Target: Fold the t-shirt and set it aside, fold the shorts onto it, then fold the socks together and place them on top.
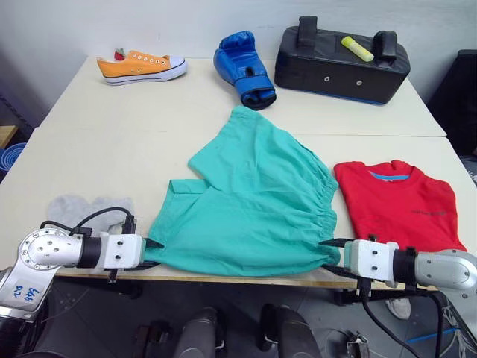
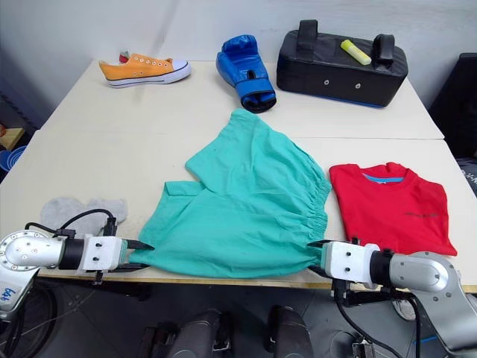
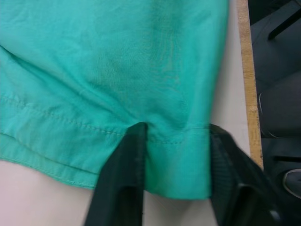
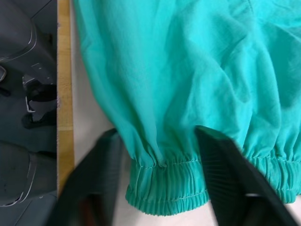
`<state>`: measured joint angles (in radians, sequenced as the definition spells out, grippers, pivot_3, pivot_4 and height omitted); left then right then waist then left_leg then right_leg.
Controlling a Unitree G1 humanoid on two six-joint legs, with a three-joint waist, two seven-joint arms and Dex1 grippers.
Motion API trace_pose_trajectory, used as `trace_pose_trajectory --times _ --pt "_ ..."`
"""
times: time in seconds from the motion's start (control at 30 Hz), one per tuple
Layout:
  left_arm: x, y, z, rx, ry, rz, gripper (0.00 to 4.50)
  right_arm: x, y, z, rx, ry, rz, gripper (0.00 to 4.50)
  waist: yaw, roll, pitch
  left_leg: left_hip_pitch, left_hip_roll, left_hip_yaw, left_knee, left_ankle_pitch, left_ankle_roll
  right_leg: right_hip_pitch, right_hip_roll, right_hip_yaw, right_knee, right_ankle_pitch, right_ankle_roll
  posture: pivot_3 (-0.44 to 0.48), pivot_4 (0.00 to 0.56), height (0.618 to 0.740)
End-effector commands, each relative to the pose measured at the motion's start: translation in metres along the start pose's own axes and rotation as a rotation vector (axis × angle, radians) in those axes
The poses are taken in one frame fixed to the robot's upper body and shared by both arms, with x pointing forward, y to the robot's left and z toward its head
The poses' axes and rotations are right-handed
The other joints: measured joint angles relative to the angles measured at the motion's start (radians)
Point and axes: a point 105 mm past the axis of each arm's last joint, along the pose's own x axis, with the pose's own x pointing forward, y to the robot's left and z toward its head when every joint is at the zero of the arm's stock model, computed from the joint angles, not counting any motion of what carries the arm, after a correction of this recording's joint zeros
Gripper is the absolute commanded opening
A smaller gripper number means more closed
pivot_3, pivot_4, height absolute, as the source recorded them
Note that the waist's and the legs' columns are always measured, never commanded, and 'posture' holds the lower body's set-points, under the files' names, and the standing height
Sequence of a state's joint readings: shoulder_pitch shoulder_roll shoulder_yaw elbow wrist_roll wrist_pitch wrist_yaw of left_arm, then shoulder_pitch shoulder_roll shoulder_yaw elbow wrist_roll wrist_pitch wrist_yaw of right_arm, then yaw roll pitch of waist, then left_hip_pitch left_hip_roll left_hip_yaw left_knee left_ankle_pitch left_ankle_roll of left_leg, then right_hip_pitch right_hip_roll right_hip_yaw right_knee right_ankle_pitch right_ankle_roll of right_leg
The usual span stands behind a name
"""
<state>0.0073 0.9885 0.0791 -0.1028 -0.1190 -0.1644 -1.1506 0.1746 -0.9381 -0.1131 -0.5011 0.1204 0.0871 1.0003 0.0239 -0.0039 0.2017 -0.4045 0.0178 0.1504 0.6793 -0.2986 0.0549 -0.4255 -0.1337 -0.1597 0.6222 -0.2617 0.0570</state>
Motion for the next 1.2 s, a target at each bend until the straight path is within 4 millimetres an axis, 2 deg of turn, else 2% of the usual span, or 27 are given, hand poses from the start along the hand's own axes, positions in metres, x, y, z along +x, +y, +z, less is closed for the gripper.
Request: trace_pose_trajectory --times 0.03,0.07,0.1,0.33,0.5,0.57,0.67,0.77,0.83,0.9,0.93,1.03,1.2 --pt "-0.006 0.003 0.000 -0.048 0.001 0.001 0.33 0.001 0.000 0.003 -0.006 -0.021 0.004 0.60 0.000 0.000 0.000 0.000 0.000 0.000 0.000 0.000 0.000 0.000 0.000 0.000 0.000 0.000 0.000 0.000 0.150 0.740" --pt "-0.007 0.003 0.001 -0.072 -0.002 -0.010 0.02 0.001 0.001 0.003 -0.006 -0.022 0.011 0.24 -0.001 0.000 0.000 0.000 0.000 0.000 0.000 0.000 0.000 0.000 0.000 0.000 0.000 0.000 0.000 0.000 0.150 0.740" --pt "-0.008 0.003 0.002 -0.088 -0.005 -0.017 0.00 0.002 0.001 0.003 -0.005 -0.023 0.016 0.04 -0.001 0.000 0.000 0.000 0.000 0.000 0.000 0.000 0.000 0.000 0.000 0.000 0.000 0.000 0.000 0.000 0.150 0.740" --pt "-0.038 -0.019 0.020 -0.324 -0.031 -0.266 0.00 -0.007 0.016 0.015 0.101 -0.100 0.143 0.04 -0.006 0.000 0.000 -0.001 0.001 0.000 -0.001 0.000 0.000 -0.001 0.001 0.000 -0.001 -0.001 0.000 0.000 0.150 0.740" --pt "-0.069 -0.021 0.039 -0.439 -0.039 -0.450 0.00 -0.020 0.026 0.029 0.251 -0.149 0.255 0.04 -0.004 -0.001 0.000 -0.001 0.001 0.000 0.000 -0.001 -0.001 -0.001 0.001 0.000 -0.001 -0.001 -0.001 0.000 0.150 0.740" --pt "-0.074 -0.013 0.044 -0.445 -0.047 -0.466 0.00 -0.023 0.029 0.034 0.316 -0.167 0.290 0.04 0.000 -0.001 0.000 0.000 0.001 0.000 -0.001 -0.001 0.000 -0.001 0.001 0.000 -0.002 -0.001 -0.001 0.000 0.150 0.740" --pt "-0.070 0.027 0.053 -0.392 -0.124 -0.363 0.00 -0.026 0.027 0.041 0.455 -0.221 0.309 0.04 0.010 0.000 0.001 -0.001 0.001 -0.001 -0.001 -0.002 0.001 0.000 0.001 0.000 -0.002 -0.001 -0.002 0.000 0.150 0.740" --pt "-0.060 0.088 0.065 -0.328 -0.225 -0.218 0.00 -0.027 0.009 0.044 0.611 -0.299 0.258 0.04 0.016 -0.001 0.001 0.000 0.000 -0.001 0.000 0.000 0.000 0.001 0.002 0.000 -0.001 -0.001 -0.001 0.000 0.150 0.740" --pt "-0.050 0.142 0.080 -0.279 -0.310 -0.076 0.00 -0.027 -0.011 0.038 0.726 -0.336 0.185 0.04 0.025 -0.006 0.000 -0.002 0.000 0.000 0.001 0.002 0.001 0.000 0.002 -0.001 -0.001 0.002 0.000 0.000 0.150 0.740" --pt "-0.040 0.184 0.098 -0.253 -0.367 0.023 0.00 -0.028 -0.031 0.032 0.835 -0.372 0.126 0.04 0.024 -0.009 0.000 -0.005 -0.001 0.001 0.003 0.006 0.007 -0.001 0.004 -0.002 -0.001 0.005 0.000 0.000 0.150 0.740" --pt "-0.035 0.195 0.103 -0.250 -0.377 0.048 0.00 -0.028 -0.037 0.030 0.873 -0.383 0.112 0.04 0.025 -0.013 0.001 -0.005 -0.002 0.002 0.003 0.006 0.008 -0.002 0.002 -0.001 0.000 0.005 0.001 0.000 0.150 0.740" --pt "-0.013 0.228 0.114 -0.206 -0.333 0.194 0.00 -0.027 -0.058 0.022 0.988 -0.408 0.061 0.04 0.012 -0.013 0.001 -0.008 -0.003 0.004 0.004 0.005 0.012 -0.003 0.001 -0.001 -0.004 0.007 0.003 0.000 0.150 0.740" --pt "0.015 0.257 0.120 -0.204 -0.269 0.439 0.00 -0.018 -0.090 0.006 1.123 -0.408 -0.084 0.04 -0.010 -0.014 0.001 -0.012 -0.003 0.007 0.003 0.003 0.016 -0.005 0.001 -0.001 -0.007 0.009 0.007 0.000 0.150 0.740"
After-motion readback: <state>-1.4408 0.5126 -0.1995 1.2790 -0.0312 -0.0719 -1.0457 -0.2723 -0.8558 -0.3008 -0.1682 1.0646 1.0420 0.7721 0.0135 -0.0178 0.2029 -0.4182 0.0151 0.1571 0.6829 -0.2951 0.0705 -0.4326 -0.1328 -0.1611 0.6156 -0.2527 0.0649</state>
